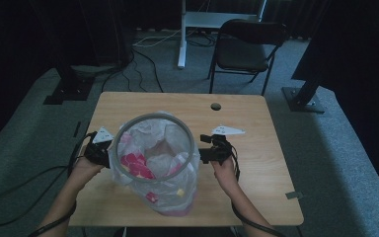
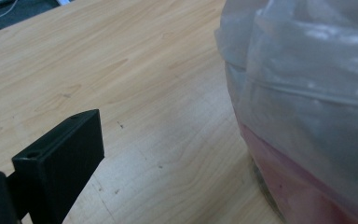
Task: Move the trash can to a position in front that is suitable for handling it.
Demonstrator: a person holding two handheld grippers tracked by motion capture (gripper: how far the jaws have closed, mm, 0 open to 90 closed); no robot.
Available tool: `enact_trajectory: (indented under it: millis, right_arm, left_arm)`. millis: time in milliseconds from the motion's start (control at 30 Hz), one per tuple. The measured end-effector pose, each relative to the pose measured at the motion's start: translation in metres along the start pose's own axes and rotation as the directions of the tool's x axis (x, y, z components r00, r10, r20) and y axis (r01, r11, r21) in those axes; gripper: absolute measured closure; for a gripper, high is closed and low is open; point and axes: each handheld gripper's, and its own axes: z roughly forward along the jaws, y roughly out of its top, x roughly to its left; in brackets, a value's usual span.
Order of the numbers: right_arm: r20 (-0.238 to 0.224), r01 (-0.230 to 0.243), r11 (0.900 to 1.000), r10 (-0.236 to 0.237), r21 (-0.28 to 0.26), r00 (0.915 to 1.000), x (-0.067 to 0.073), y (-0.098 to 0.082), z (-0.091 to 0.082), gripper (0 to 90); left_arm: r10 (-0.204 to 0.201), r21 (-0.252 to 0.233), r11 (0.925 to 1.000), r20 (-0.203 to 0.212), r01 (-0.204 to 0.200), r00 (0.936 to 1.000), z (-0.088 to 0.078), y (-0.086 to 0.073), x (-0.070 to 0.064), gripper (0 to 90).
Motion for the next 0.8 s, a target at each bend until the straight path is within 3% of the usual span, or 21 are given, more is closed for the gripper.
enact_trajectory:
  millis: [233,367,467,600,800]
  right_arm:
    - [-0.007,0.002,1.000,-0.002,0.001,1.0000,0.003,-0.002,-0.002,17.4]
    - [-0.019,-0.002,1.000,0.002,-0.001,0.9998,0.001,-0.005,-0.001,15.0]
    - [0.006,-0.032,0.999,0.032,-0.001,0.9995,-0.004,-0.008,-0.003,12.3]
    - [-0.005,-0.067,0.997,0.067,0.027,0.9977,-0.014,-0.011,-0.006,12.3]
    - [0.034,0.012,0.992,-0.016,0.125,0.9993,-0.021,-0.021,-0.010,14.4]
  left_arm:
    - [0.005,0.001,1.0000,-0.008,-0.005,1.0000,-0.003,-0.002,-0.004,2.3]
    - [-0.012,0.006,0.9999,0.016,0.012,0.9998,0.000,-0.008,-0.002,2.1]
    - [-0.040,0.041,0.9984,0.002,0.040,0.9992,0.004,-0.020,0.001,1.7]
    - [-0.070,0.056,0.9960,-0.006,0.070,0.9976,0.005,-0.034,0.007,1.7]
    - [-0.098,0.076,0.9922,-0.008,0.098,0.9952,0.004,-0.056,0.009,1.7]
